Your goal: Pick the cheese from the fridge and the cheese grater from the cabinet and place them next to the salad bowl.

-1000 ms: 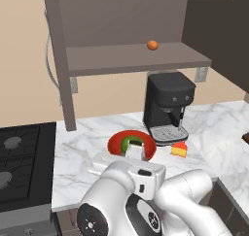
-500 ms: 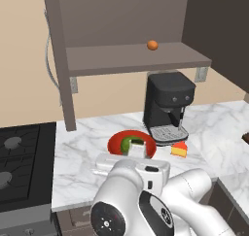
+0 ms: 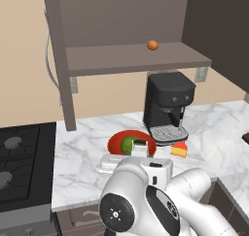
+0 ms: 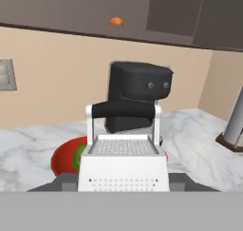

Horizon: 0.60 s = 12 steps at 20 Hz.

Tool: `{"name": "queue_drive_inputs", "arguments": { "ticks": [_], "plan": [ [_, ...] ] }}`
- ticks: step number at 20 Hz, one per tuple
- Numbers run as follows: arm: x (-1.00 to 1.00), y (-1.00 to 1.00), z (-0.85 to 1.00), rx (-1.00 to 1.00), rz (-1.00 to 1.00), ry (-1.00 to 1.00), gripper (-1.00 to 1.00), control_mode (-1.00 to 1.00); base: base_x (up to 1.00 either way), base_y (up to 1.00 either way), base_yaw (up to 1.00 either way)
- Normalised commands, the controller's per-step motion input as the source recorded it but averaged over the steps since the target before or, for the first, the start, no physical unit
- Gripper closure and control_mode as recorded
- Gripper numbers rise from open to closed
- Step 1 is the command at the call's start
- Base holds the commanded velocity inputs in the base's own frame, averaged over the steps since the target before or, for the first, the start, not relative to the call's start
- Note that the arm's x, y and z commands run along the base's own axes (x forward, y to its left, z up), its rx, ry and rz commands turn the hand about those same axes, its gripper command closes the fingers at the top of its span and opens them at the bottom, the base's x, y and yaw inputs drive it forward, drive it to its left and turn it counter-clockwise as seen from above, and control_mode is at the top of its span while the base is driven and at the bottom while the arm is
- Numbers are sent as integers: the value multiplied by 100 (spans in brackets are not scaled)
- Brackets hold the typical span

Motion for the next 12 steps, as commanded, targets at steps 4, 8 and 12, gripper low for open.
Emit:
{"name": "queue_drive_inputs", "arguments": {
  "ticks": [4,8,12],
  "plan": [
    [10,-17,-30,0,0,-12,100,-100,0,0,0],
    [8,-10,-35,1,3,-15,100,-100,0,0,0],
    [19,-18,-25,5,4,-9,100,-100,0,0,0]
  ]
}}
